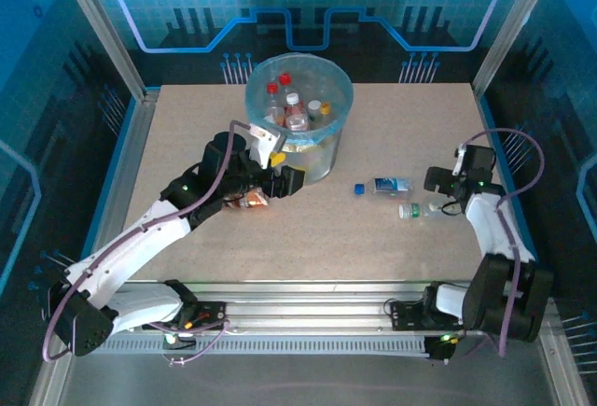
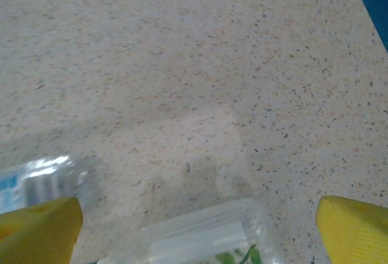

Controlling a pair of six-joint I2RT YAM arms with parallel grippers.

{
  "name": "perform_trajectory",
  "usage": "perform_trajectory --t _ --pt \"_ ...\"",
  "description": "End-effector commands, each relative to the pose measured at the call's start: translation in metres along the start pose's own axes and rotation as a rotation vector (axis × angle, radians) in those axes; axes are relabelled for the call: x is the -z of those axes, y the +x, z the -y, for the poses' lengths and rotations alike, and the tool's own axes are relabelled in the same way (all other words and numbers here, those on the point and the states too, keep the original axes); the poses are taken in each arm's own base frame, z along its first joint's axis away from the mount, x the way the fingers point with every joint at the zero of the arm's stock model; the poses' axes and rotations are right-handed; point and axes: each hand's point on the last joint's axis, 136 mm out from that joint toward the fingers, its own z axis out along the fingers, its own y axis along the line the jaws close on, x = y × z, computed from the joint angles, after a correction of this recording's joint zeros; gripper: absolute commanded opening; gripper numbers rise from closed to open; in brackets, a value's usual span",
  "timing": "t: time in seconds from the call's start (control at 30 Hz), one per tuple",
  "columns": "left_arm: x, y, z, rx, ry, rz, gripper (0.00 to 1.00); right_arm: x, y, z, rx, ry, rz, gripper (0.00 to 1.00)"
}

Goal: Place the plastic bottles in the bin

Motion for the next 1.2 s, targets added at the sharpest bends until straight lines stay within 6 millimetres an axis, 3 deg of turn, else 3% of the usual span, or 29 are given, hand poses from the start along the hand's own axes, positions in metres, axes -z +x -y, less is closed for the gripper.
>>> perform_trajectory --t 0.0,0.13,0.3,0.6,1.0,1.17 --pt "0.008 -0.010 0.003 -0.027 0.000 0.057 0.79 -0.009 -0.023 0.000 -0.065 -0.058 0.024 1.00" --pt "0.007 -0.008 0.000 -0.036 -0.012 0.065 0.80 -0.023 -0.009 -0.007 -0.082 -0.101 -0.061 1.00" --pt "0.005 -0.004 -0.002 -0.041 -0.017 0.063 0.81 -0.022 0.019 -0.023 -0.110 -0.171 -0.137 1.00" --pt "0.009 -0.006 -0.005 -0.057 -0.032 0.079 0.82 0.006 0.059 -0.045 -0.139 -0.255 -0.174 1.00" --pt "0.013 -0.007 -0.007 -0.062 -0.047 0.090 0.83 0.043 0.116 -0.112 -0.113 -0.417 -0.311 1.00" --pt "0.012 -0.005 -0.009 -0.056 -0.050 0.086 0.83 0.051 0.138 -0.128 -0.083 -0.435 -0.402 1.00"
